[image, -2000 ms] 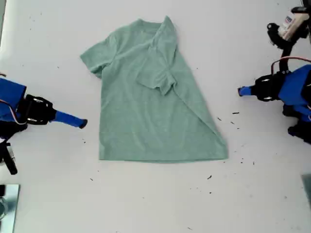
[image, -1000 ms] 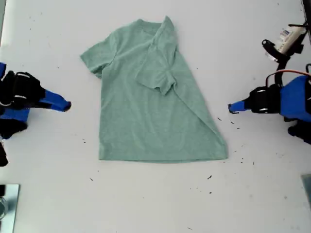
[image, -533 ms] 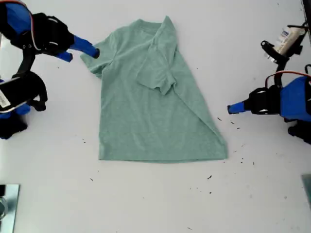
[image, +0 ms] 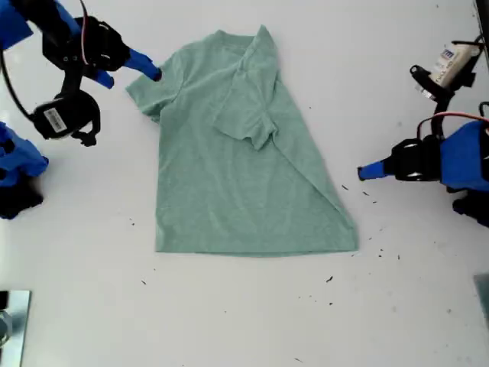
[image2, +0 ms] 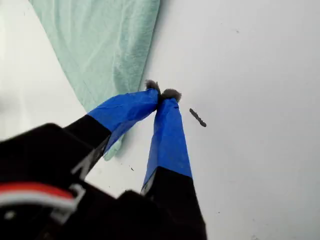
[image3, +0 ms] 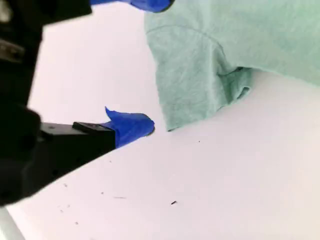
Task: Fold t shirt
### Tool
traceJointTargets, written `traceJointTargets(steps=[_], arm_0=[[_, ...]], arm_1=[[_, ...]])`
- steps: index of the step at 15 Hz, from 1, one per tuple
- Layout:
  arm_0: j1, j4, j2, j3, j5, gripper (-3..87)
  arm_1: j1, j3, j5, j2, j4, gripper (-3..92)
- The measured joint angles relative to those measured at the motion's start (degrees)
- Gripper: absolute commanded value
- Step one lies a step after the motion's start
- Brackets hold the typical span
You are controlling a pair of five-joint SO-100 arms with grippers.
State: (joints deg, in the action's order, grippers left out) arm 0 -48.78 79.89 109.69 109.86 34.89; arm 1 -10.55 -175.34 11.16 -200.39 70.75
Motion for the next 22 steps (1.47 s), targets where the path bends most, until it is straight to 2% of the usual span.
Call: traceJointTargets(steps=[3, 4, 5, 6, 8, 12, 15, 17, 21, 22], arm_0=[[-0.97, -9.58, -9.93, 5.01, 0.0, 33.8], [-0.97, -12.22, -13.97, 5.19, 0.0, 29.7], [-0.97, -14.5, -17.84, 5.19, 0.18, 18.6], [-0.97, -15.91, -19.6, 5.19, 0.09, 0.1], [-0.62, -18.63, -20.3, 5.01, 0.18, -0.2], [0.79, -16.87, -0.35, 5.19, 2.02, -0.2], [2.64, -17.58, 3.08, 2.9, 3.6, -0.2], [9.14, -19.51, -2.2, -3.43, 2.55, -0.2], [20.39, -19.86, -30.5, -30.41, -0.26, 0.3], [21.01, -18.81, -38.32, -38.06, -1.14, 14.8]], arm_1=[[0.0, 0.0, 0.0, 0.0, 0.0, 2.4], [0.0, 0.0, 0.0, 0.0, 0.0, 2.4], [0.0, 0.0, 0.0, 0.0, 0.0, 2.4], [0.0, 0.0, 0.0, 0.0, 0.0, 2.4], [0.35, 0.0, 0.0, 0.0, 0.0, 2.4], [0.53, 0.0, 0.0, 0.0, 0.0, 2.4], [0.53, 0.0, 0.0, 0.0, 0.0, 2.4], [0.53, 0.0, 0.0, 0.0, 0.0, 2.4], [0.97, 0.0, -0.7, 0.0, 0.0, 2.4], [1.58, 0.0, -1.32, 0.0, 0.0, 2.4]])
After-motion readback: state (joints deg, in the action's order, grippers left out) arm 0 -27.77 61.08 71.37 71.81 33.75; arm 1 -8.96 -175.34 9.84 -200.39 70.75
